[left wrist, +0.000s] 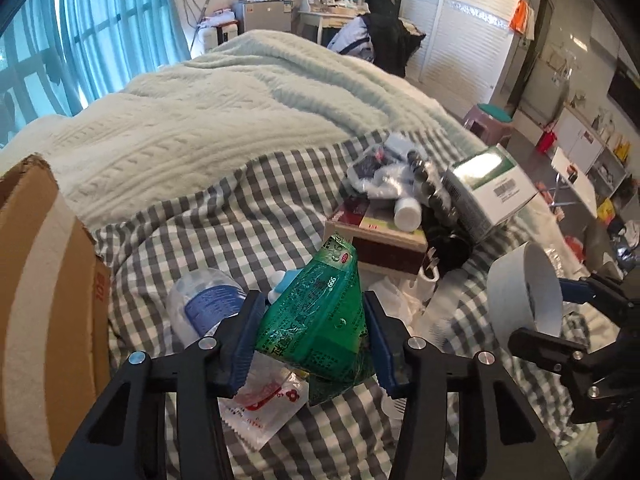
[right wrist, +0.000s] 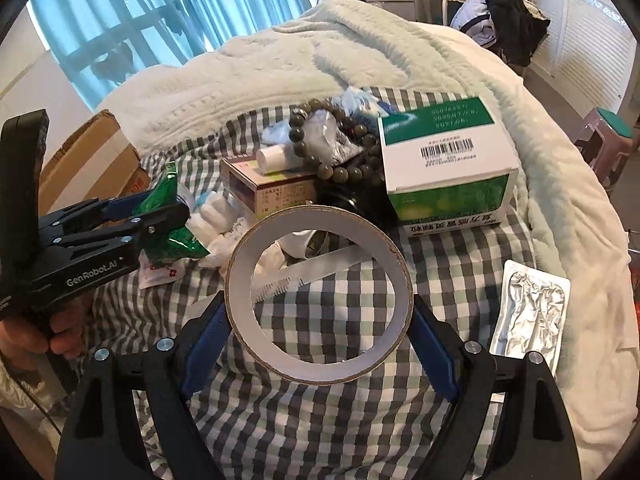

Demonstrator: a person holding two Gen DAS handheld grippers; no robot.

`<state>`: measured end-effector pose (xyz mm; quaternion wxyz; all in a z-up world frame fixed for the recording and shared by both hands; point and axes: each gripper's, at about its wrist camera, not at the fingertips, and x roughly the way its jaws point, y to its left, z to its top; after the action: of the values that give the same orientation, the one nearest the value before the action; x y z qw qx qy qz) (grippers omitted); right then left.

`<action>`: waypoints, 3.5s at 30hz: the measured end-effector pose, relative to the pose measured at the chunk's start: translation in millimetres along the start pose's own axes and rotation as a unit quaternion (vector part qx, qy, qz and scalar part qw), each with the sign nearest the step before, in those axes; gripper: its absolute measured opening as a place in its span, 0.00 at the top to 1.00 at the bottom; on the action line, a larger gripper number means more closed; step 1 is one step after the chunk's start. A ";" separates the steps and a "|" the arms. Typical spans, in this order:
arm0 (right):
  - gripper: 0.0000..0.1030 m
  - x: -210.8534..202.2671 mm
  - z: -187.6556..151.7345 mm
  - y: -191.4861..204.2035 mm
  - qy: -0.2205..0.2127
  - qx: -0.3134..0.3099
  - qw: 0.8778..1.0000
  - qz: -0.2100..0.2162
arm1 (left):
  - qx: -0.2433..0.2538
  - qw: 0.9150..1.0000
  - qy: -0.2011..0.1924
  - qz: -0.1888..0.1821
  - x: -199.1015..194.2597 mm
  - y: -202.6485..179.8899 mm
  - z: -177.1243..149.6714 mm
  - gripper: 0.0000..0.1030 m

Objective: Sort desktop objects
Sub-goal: 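Carry the green bag into the cardboard box and open the left gripper, then drop the tape roll into the box with the right gripper, then grasp the clear cotton-swab tub with the left gripper while the right grasps the bead bracelet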

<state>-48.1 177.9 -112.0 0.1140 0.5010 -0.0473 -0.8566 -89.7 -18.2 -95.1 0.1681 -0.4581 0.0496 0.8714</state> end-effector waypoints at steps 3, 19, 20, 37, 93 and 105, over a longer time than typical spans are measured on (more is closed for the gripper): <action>0.18 -9.2 2.6 6.3 -0.008 -0.004 1.000 -0.001 | -0.008 1.000 -0.007 -0.004 -13.8 3.4 3.1 0.51; 0.18 -101.3 53.5 87.8 -0.065 -0.100 0.993 -0.001 | -0.054 0.994 -0.092 -0.002 -137.2 44.1 22.1 0.51; 0.18 -106.8 57.1 96.5 -0.069 -0.108 0.992 0.003 | -0.063 0.993 -0.100 0.002 -146.9 53.0 23.2 0.51; 0.18 -102.2 104.9 312.4 -0.033 -0.281 0.950 0.134 | -0.231 0.955 -0.106 0.152 -210.8 222.9 -38.7 0.51; 0.06 -89.1 66.3 35.5 -0.077 -0.025 0.996 -0.044 | -0.079 0.994 -0.008 0.072 -84.1 4.9 -16.4 0.09; 0.06 -35.9 58.0 20.9 -0.032 -0.026 0.999 -0.035 | -0.109 0.991 0.019 0.075 -20.7 12.6 -13.5 0.09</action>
<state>-78.5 164.4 -48.9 0.0958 0.4718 -0.0110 -0.8764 -72.6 -38.4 -86.8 0.0505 -0.4848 -0.0081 0.8731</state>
